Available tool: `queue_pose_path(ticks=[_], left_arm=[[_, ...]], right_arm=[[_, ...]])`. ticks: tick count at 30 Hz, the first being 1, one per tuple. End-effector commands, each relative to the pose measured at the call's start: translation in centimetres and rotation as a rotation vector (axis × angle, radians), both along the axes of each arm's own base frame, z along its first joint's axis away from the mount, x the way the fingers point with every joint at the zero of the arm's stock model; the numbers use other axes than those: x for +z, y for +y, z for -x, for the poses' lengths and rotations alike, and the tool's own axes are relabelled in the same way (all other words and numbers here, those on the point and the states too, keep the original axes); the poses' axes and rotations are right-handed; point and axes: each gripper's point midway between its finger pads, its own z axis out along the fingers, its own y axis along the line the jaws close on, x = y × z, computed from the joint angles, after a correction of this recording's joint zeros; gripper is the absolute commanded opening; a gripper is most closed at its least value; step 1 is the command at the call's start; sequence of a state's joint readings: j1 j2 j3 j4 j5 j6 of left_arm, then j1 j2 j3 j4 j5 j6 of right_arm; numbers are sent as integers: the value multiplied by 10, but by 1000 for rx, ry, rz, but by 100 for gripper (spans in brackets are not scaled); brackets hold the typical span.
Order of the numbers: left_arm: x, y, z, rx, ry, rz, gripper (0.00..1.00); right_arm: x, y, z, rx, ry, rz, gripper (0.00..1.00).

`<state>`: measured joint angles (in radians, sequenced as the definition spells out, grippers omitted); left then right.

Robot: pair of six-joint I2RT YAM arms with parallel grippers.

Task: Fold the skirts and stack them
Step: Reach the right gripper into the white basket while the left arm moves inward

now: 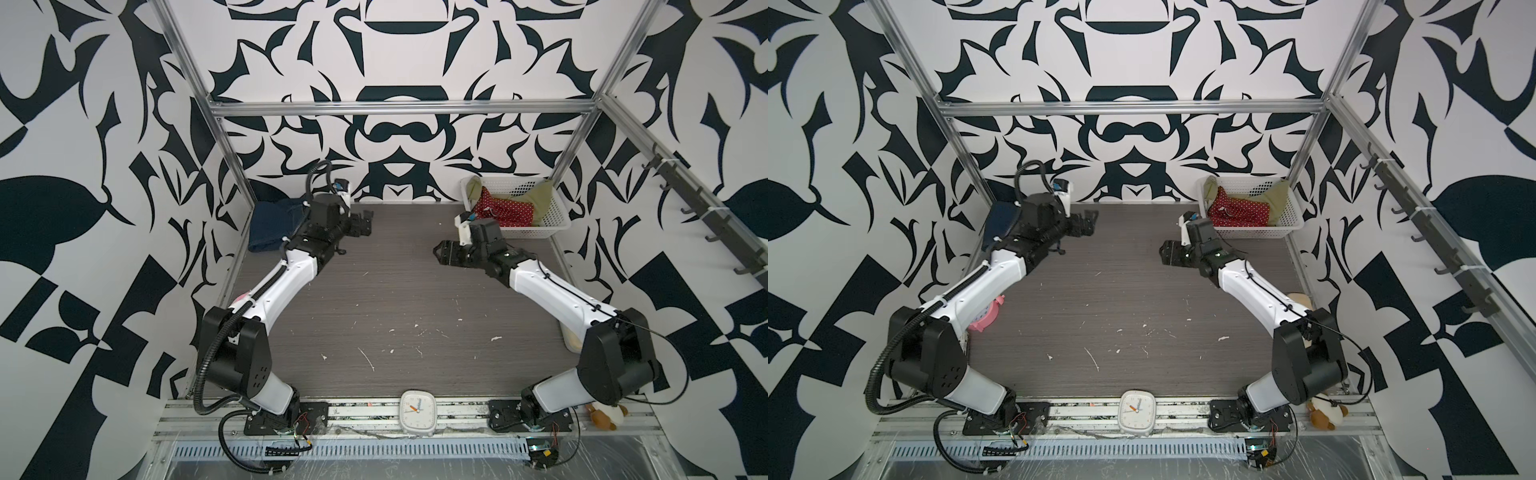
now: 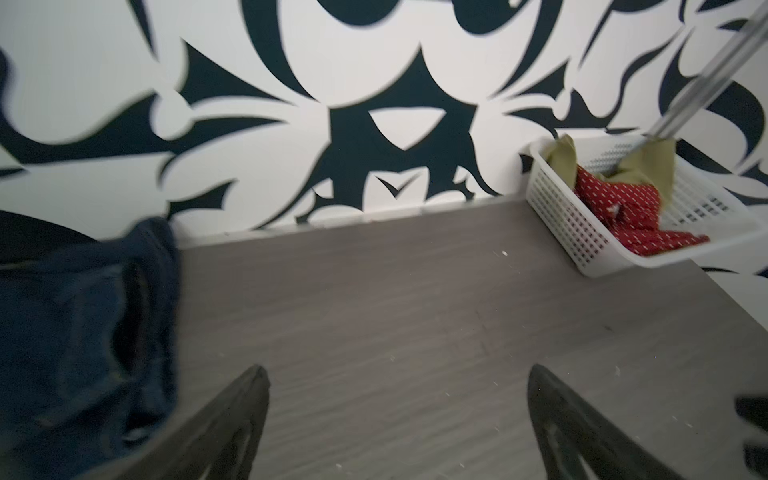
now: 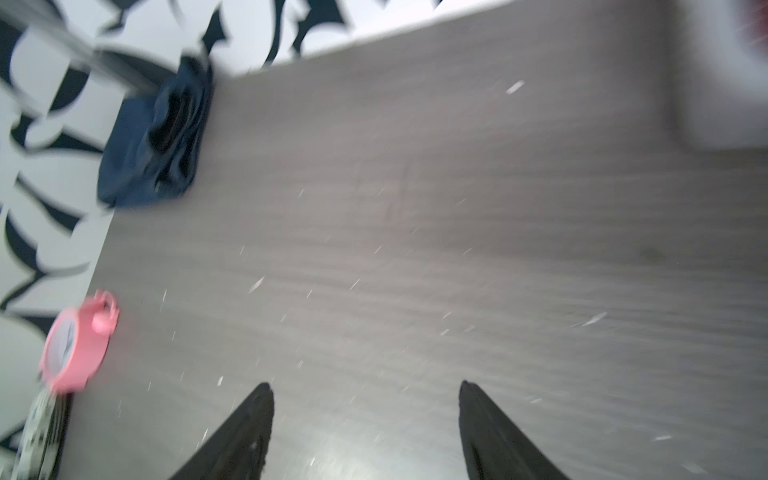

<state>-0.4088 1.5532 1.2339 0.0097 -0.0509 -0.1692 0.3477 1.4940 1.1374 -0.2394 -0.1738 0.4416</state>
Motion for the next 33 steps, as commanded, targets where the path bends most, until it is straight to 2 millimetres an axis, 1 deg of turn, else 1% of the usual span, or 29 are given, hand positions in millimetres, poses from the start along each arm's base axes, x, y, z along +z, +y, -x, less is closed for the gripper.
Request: queue_pose_path(ticks=[1,3,4,6,8,11,13,15,17,19,20,22,24,27,28,30,31,32,33], left_arm=[[-5,-38,10,-9,17,93,99],[-19,-64,19,-49,51,90,99],[-23,-73,22,-60,60,85,99],[-28,-93,26,-101,69,86,99],[-29,-112,26,-140,87,93,99],[-32,-136,25,-187,114,96,100],[-35,-147,24,-204,116,93,99],[-41,-156,20,-218,114,99,99],[-52,-168,15,-243,136,101,99],[-63,-176,10,-253,161,99,99],[-65,-181,8,-263,167,108,99],[-67,-189,6,-286,180,120,99],[-69,-194,5,-296,192,116,99],[-73,-194,5,-293,210,107,100],[-75,-193,5,-292,213,107,99],[-79,-193,6,-290,222,115,99],[-80,-193,7,-289,224,121,99],[-81,-194,7,-290,229,124,99],[-84,-194,8,-291,235,128,99]], right_arm=[[39,-37,-28,-101,-87,-1,75],[46,-66,-45,-180,-135,2,75],[49,-76,-53,-205,-149,8,75],[51,-100,-67,-272,-148,44,75],[53,-122,-87,-321,-147,71,75],[50,-149,-114,-369,-126,102,76],[45,-162,-133,-395,-112,131,76],[34,-170,-150,-405,-83,139,77],[17,-175,-168,-407,-42,151,77],[6,-176,-185,-406,-17,135,78],[-1,-176,-193,-405,-4,125,78],[-9,-177,-207,-404,7,113,78],[-15,-178,-219,-405,9,107,78],[-27,-181,-236,-400,34,111,78],[-33,-185,-239,-406,47,118,77],[-41,-189,-247,-409,56,114,74],[-51,-191,-251,-408,67,106,71],[-54,-193,-253,-408,68,103,67],[-59,-195,-255,-410,74,101,59]])
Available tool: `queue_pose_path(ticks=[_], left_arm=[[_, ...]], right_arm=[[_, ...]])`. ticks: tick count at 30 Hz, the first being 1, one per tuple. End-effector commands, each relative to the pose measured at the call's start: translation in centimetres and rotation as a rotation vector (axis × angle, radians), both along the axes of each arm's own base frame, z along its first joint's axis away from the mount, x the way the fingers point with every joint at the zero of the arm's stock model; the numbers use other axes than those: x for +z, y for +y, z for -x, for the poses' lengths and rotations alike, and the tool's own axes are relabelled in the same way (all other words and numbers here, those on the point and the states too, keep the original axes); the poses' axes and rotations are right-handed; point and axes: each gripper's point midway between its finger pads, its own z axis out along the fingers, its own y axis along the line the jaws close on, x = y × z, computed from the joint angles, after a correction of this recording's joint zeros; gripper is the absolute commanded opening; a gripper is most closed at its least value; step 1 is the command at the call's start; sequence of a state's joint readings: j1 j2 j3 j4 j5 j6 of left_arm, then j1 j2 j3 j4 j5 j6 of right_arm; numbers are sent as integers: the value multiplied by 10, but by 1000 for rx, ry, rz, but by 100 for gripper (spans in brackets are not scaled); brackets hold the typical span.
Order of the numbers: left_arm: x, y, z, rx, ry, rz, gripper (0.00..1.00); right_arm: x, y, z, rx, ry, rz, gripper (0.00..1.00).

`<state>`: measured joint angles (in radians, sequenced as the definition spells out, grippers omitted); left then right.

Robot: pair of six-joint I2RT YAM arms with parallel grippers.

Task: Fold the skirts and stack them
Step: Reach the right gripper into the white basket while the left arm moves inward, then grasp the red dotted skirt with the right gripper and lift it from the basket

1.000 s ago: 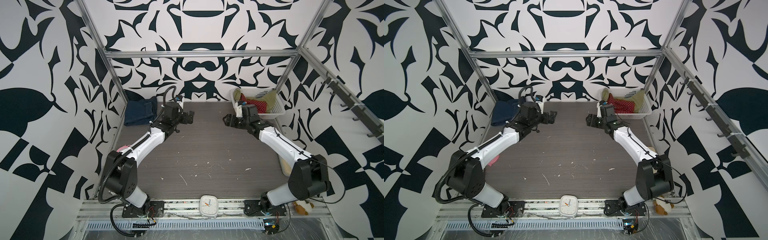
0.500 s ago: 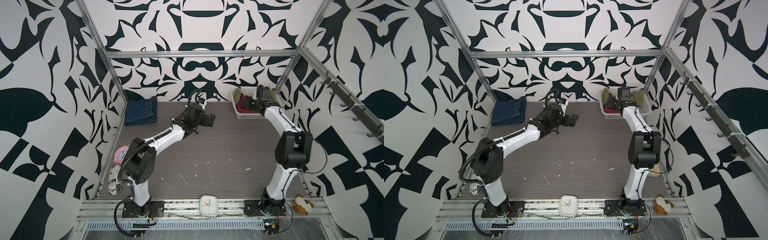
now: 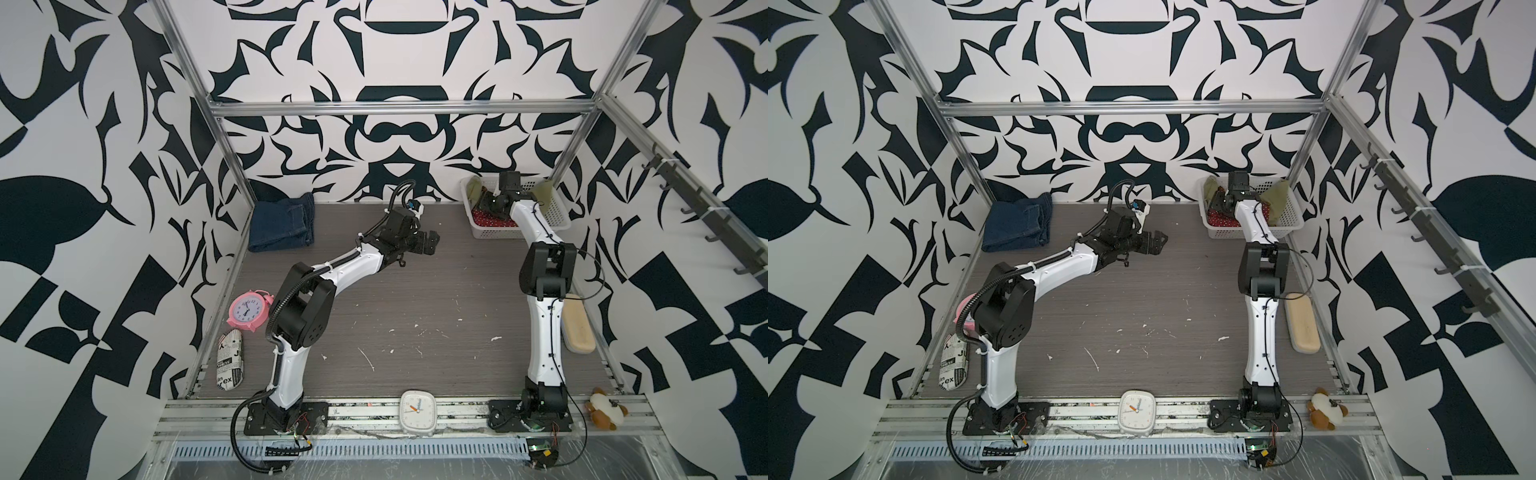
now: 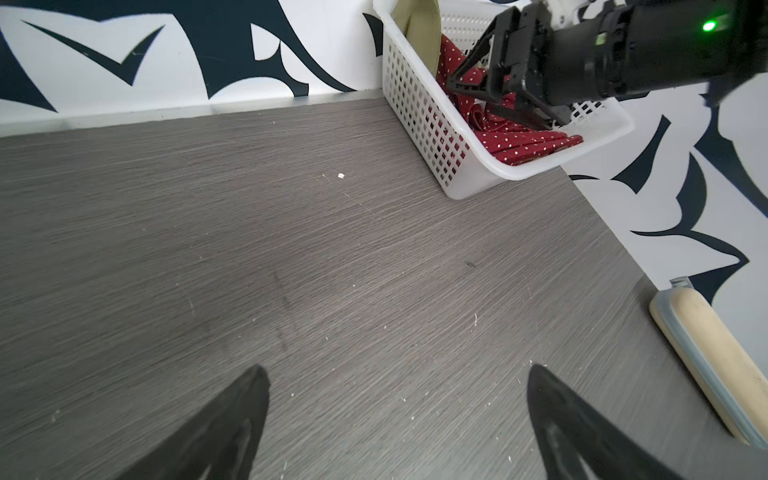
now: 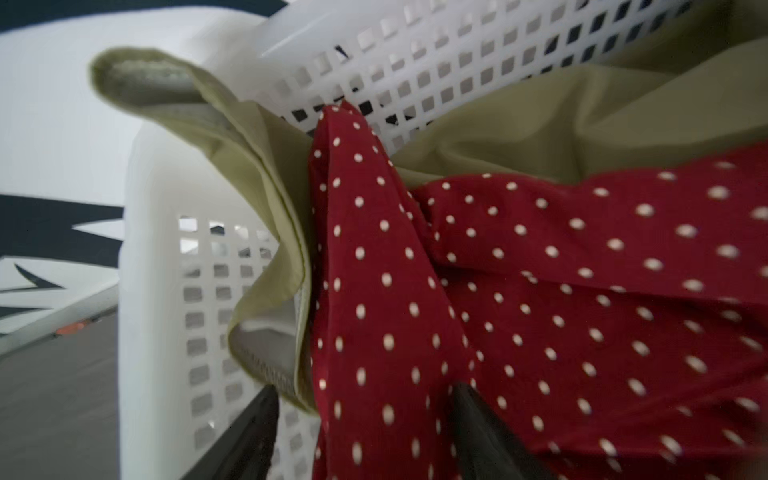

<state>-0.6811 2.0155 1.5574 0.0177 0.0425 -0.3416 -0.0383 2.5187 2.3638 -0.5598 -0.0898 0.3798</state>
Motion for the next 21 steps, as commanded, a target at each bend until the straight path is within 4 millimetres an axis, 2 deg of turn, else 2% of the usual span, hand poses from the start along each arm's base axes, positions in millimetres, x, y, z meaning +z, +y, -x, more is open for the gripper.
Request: queue_pose_path(ticks=[1,5,7,9,11,15,21], left_arm=[[5,-6,3,-8,17,36,100],[6,-6,5,-9,22,36,99],[11,-5,5,-7,19,44,100],[16,-4,6,-3,18,52,100],[21,-3,9,-2,17,57,99],[38,-2,16,-1,-6,78,99],[84,-6,35,-29,-91,95,99]], right_arm=[[19,-9,-4,-3,-22,-20,51],[32,-8,-7,17,-54,-32,19],[48,-7,-9,27,-94,-28,12],[63,-8,-8,33,-123,-17,0],[75,-7,-6,41,-135,-12,0],[135,-2,7,61,-223,-22,0],[230,2,33,71,-395,-22,0]])
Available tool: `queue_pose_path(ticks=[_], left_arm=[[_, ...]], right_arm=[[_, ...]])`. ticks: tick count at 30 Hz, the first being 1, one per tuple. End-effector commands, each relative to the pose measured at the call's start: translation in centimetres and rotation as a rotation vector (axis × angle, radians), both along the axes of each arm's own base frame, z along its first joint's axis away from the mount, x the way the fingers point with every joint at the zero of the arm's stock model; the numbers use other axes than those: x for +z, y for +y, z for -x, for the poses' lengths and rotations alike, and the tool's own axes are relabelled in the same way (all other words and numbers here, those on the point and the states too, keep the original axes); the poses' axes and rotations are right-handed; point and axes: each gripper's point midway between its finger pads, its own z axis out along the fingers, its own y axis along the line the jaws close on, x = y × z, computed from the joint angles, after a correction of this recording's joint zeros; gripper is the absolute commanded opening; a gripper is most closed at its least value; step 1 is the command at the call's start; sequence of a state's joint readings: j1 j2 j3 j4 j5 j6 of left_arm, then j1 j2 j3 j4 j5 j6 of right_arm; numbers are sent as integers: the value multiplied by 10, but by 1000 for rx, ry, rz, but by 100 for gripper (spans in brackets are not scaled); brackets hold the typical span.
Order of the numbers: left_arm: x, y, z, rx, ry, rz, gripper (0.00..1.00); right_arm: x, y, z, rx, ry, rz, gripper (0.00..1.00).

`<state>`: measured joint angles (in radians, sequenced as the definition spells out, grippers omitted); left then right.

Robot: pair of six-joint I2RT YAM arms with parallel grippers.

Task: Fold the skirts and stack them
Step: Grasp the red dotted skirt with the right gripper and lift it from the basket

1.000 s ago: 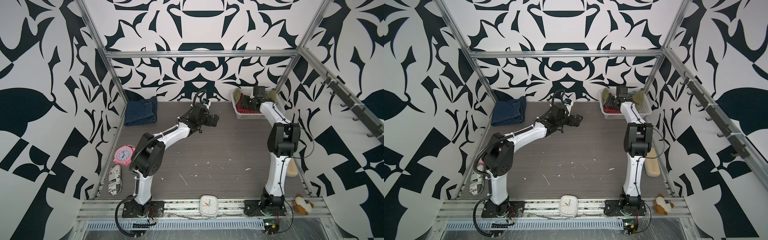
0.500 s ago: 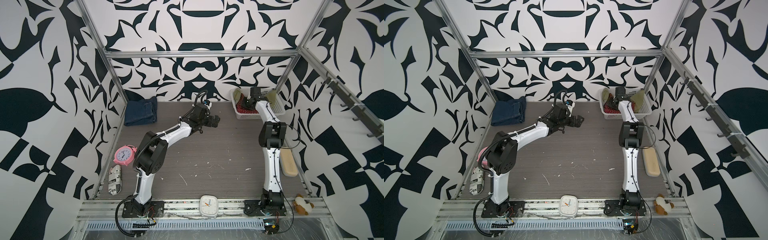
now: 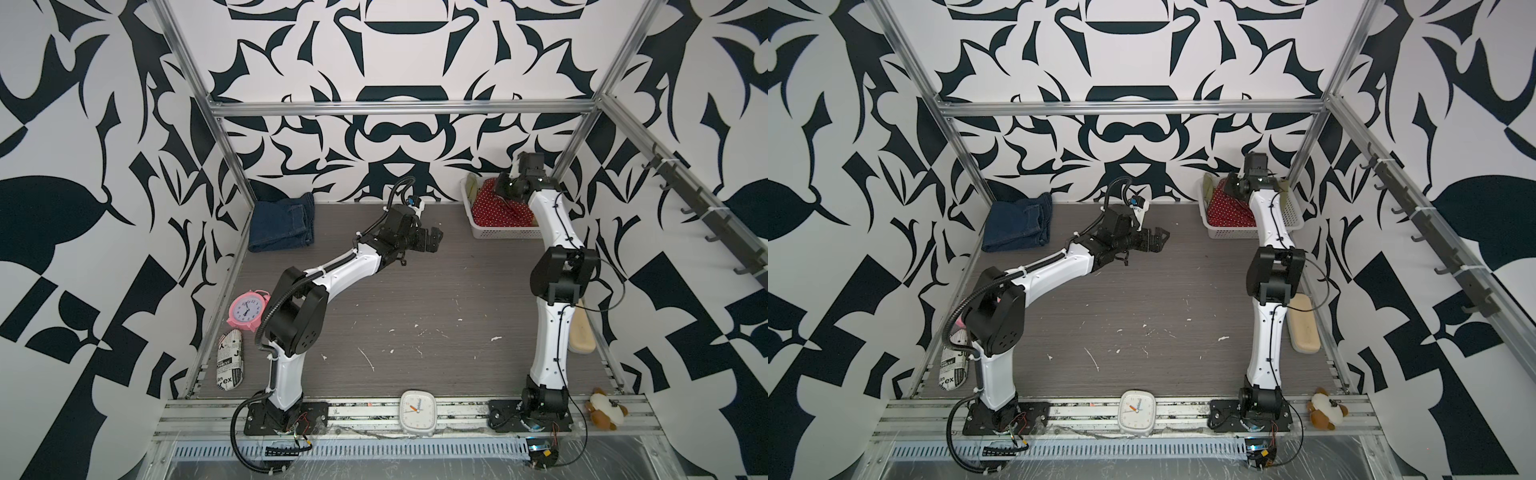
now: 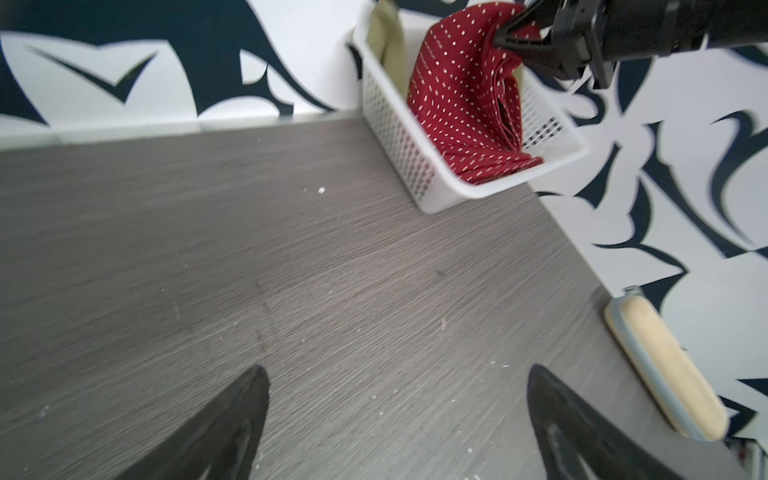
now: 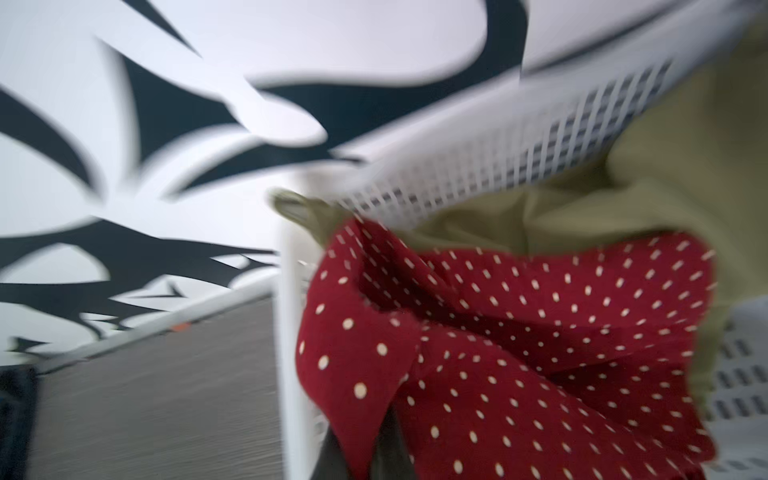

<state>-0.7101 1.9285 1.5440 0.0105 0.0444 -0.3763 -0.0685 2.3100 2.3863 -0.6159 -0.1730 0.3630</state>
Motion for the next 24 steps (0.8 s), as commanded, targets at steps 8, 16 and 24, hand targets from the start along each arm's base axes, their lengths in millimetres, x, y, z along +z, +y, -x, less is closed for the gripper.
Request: queue_pose_path(ticks=[8,16,24], left_arm=[[95,11,44,-36,-172,62,99],[131,23,78,-115,-281,103,99],[138,45,111,-163,-367,125,99]], right_arm=[[225,14,65,57,-415,35,0],[333,47,150,200,-631,-42,0],[392,94,239,406,-741,-173,0]])
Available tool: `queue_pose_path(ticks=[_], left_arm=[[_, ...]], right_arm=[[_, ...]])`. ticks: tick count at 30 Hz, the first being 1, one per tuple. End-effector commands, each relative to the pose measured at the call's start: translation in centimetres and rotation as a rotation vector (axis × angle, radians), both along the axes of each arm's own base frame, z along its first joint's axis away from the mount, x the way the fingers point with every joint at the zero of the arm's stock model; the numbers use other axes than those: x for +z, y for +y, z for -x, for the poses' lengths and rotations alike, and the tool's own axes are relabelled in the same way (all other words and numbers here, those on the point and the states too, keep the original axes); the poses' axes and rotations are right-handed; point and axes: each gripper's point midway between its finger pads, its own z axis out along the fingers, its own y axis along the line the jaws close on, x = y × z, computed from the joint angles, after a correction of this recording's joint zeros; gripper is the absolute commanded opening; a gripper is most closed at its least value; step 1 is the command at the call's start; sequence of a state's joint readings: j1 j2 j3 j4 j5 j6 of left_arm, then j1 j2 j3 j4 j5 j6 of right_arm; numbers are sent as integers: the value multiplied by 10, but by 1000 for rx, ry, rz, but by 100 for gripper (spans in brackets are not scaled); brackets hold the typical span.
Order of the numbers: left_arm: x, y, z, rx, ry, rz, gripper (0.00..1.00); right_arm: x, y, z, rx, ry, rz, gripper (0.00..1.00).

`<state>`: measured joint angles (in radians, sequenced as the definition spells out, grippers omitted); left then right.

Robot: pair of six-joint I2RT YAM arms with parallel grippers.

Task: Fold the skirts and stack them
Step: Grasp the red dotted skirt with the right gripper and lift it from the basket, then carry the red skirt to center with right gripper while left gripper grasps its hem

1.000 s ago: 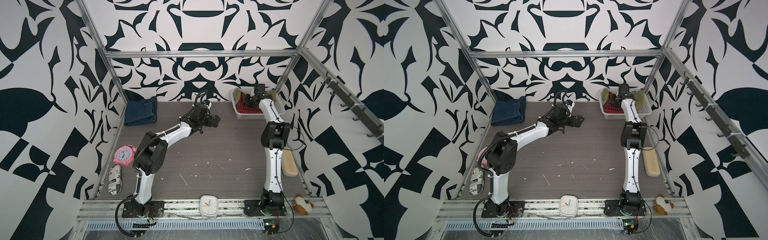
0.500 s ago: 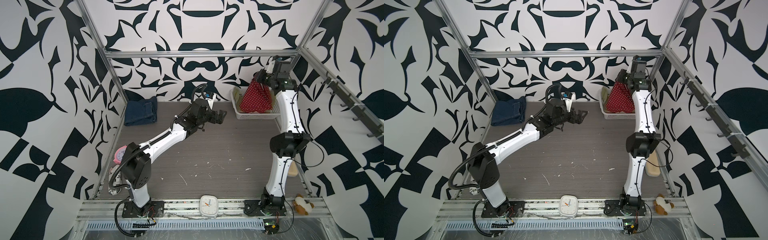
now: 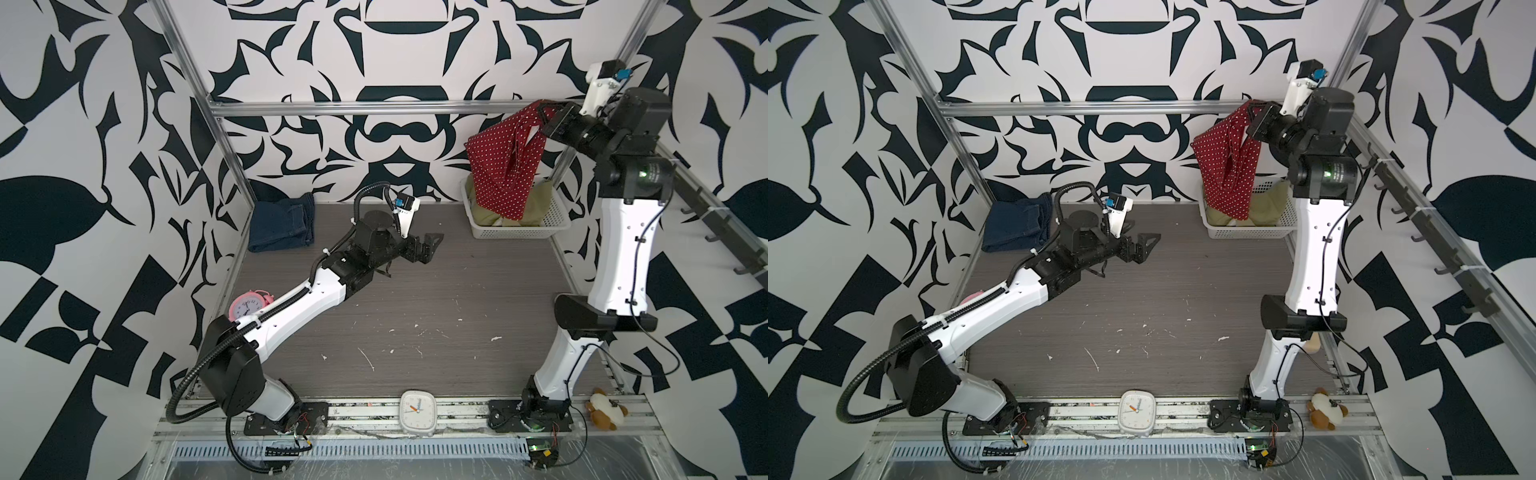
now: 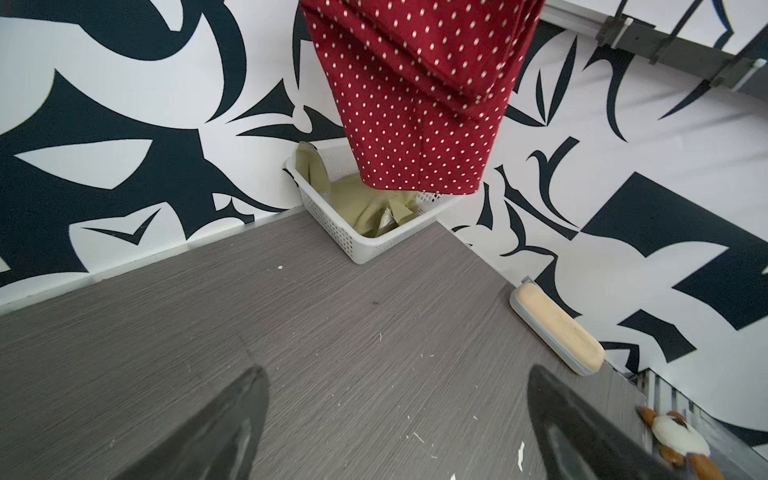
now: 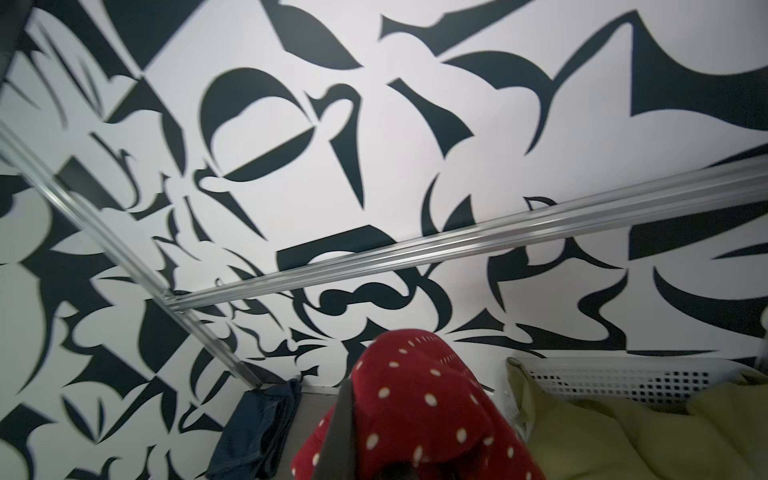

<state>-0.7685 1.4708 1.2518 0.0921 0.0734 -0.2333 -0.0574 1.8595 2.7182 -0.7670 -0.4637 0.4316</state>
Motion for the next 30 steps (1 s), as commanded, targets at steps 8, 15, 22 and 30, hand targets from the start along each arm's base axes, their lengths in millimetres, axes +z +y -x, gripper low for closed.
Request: queue_pose_path(ticks=[8,15,22,30], left_arm=[[4,50,44,23,-144,24,99],[-56,81,68,48,-90,-57,100],[-126,95,81,29,-26,-207,100],[-168,78,70,41,98,-237,99]], right_arm=[[-10,119,106,362,-68,-7,0],[-156,174,127,434,103,-49,0],[-319,199,125,438,422,-18,0],[-360,217,116,410,497,-21,0]])
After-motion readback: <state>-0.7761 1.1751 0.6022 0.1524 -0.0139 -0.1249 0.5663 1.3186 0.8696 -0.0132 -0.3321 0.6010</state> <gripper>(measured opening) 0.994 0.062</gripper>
